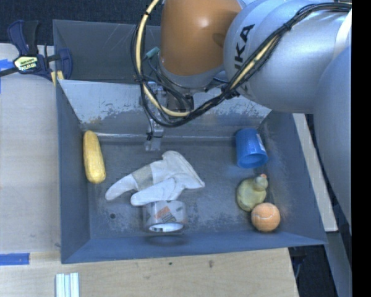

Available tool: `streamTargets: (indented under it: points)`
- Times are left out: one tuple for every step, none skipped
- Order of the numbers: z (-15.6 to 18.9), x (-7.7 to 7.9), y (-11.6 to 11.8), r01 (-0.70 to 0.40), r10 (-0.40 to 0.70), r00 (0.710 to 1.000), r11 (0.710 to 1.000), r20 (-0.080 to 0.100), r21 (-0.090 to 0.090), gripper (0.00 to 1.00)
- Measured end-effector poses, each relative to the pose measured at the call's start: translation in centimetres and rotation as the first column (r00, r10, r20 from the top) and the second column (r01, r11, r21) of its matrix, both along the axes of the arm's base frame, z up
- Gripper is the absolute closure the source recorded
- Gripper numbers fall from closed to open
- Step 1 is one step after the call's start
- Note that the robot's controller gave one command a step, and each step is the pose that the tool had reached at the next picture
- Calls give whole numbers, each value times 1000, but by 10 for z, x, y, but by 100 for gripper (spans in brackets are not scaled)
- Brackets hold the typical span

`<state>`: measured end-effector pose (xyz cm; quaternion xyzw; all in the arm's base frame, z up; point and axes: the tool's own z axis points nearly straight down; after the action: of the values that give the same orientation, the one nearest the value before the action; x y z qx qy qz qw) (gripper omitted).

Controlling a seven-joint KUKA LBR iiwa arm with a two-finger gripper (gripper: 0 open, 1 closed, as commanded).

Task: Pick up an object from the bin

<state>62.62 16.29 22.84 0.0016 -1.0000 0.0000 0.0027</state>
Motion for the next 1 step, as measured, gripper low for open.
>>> streamTargets:
  points:
    - [5,2,-1,3,-3,1000,1000,9,1,0]
